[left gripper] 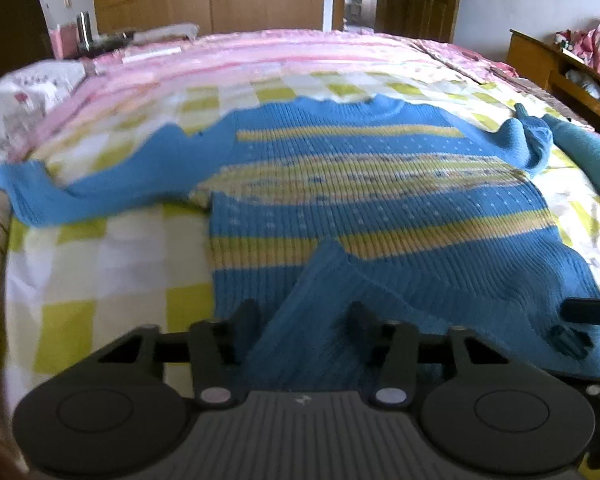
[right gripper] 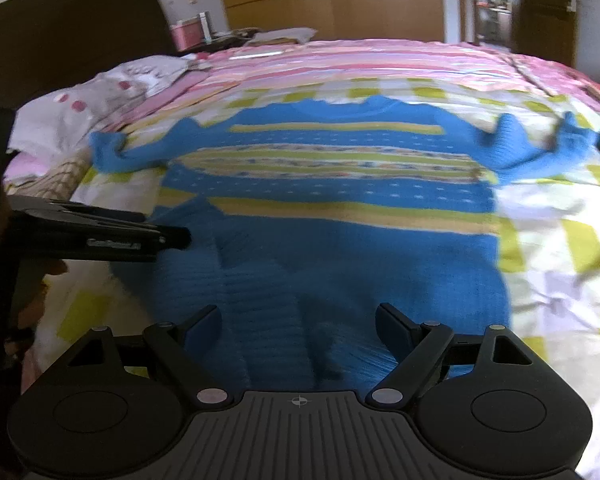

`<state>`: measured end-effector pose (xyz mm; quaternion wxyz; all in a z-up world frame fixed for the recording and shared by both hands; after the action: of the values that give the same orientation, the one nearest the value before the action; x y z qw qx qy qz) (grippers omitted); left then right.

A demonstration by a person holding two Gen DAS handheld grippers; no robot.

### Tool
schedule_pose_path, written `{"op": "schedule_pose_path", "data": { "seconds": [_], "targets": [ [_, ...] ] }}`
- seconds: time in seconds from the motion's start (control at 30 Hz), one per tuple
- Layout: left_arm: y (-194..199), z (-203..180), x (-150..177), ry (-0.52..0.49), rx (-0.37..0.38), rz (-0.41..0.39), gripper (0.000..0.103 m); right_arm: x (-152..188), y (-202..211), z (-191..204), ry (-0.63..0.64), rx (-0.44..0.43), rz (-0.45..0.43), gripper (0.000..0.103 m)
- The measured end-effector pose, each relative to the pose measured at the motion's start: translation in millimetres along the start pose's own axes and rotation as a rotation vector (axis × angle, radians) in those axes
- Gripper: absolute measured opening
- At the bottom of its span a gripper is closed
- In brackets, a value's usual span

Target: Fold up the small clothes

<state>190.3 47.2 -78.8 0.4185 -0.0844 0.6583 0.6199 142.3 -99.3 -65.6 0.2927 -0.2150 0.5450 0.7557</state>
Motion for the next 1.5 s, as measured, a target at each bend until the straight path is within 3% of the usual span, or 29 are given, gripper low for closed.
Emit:
{"op": "schedule_pose_path", "data": {
  "seconds": [0.07, 0.13, 0.17, 0.3, 0.33, 0.67, 0.93, 1.27, 1.4, 1.5],
  "targets": [
    [2, -2, 4, 0.0, 0.031, 0.004, 0.033, 2, -3, 7, 0.013, -0.02, 0.014, 0.085],
    [8, -5, 9, -0.002, 0.072, 0.007, 0.021, 5, -6, 16, 0.03, -0.049, 0.033, 0.077],
    [11, -7, 12, -0.007, 0.085, 0.008, 0.019, 7, -6, 20, 0.036, -0.068, 0.046, 0.073],
    [32, -11, 23, -0.041, 0.106, 0.018, 0.018, 19, -6, 34, 0.053, -0.144, 0.117, 0.043],
    [39, -12, 27, -0.041, 0.114, 0.021, 0.018, 23, -4, 38, 0.058, -0.161, 0.133, 0.041],
    [92, 4, 67, -0.009, 0.066, 0.059, 0.018, 64, 25, 64, 0.167, -0.267, 0.229, 0.04],
    [112, -3, 56, -0.013, 0.039, -0.006, 0.018, 74, 53, 64, 0.205, -0.27, 0.215, 0.041],
    [91, -59, 28, -0.046, 0.121, -0.044, 0.019, 34, 69, 11, 0.056, -0.129, 0.076, 0.042],
    [78, -73, 38, -0.091, 0.114, 0.015, 0.02, 23, 72, -13, 0.006, -0.062, 0.025, 0.047],
    [71, -73, 57, -0.08, 0.113, 0.109, 0.02, 19, 73, -28, -0.033, -0.033, 0.01, 0.048]
  ]
}}
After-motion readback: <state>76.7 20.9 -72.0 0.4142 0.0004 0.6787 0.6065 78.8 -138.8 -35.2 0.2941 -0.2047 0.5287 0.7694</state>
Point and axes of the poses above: each gripper's, at about its wrist camera, not at the fingertips, and y roughly against the way its jaws point, z to its left, x to its underside, the point moved 9 cm from there along -y, roughly the way its jaws point, and after that the axes turned 15 degrees about -y, right-handed, at the moved point
